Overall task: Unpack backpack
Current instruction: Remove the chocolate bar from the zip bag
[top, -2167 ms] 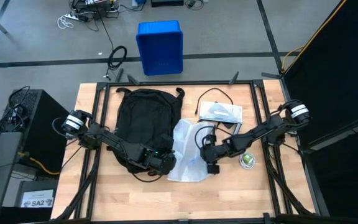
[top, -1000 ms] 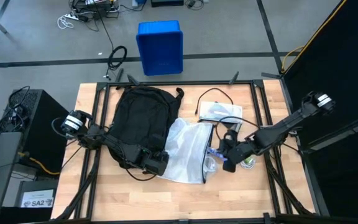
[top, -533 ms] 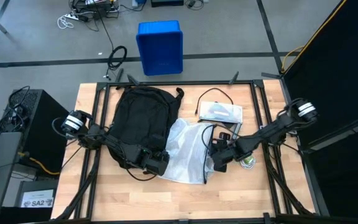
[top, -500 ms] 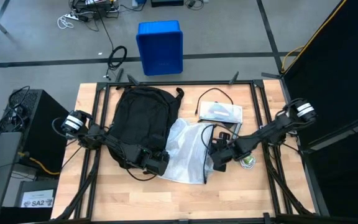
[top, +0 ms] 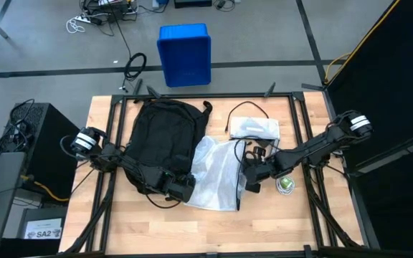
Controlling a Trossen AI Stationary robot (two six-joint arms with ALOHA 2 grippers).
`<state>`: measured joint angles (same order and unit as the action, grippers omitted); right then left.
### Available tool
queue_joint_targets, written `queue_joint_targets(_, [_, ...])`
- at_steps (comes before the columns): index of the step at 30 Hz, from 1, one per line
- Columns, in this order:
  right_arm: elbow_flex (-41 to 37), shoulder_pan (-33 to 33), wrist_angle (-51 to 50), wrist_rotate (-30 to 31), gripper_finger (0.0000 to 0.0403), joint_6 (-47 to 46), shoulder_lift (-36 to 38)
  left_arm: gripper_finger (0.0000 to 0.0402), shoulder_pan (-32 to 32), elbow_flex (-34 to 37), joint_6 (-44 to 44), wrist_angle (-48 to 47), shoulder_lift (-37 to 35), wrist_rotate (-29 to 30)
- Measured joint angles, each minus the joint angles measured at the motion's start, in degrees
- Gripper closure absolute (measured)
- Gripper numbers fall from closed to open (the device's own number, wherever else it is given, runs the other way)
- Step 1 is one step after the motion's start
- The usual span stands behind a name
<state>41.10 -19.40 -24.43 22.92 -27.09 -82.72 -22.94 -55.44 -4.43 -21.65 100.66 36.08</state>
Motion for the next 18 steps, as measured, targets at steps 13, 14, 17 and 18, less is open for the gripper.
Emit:
queue_joint_targets(13, [3.61, -2.44, -24.29, 16.11, 0.0402, -13.09, 19.96, 0.0402, 0.0, 0.0, 0.15, 0.22, 0.0, 0.02])
queue_joint_targets(14, [3.75, -1.95, -24.87, 17.15, 0.0402, -13.56, 20.59, 0.0402, 0.0, 0.0, 0.15, 0.55, 0.0, 0.01])
queue_joint_targets(17, [3.64, 1.06, -26.2, 17.36, 0.0402, -13.81, 20.94, 0.0402, 0.0, 0.0, 0.15, 1.51, 0.0, -0.03])
queue_joint_targets(18, [3.34, 2.22, -26.24, 17.05, 0.0402, -13.78, 20.79, 0.0402, 0.0, 0.0, 0.15, 1.64, 0.0, -0.01])
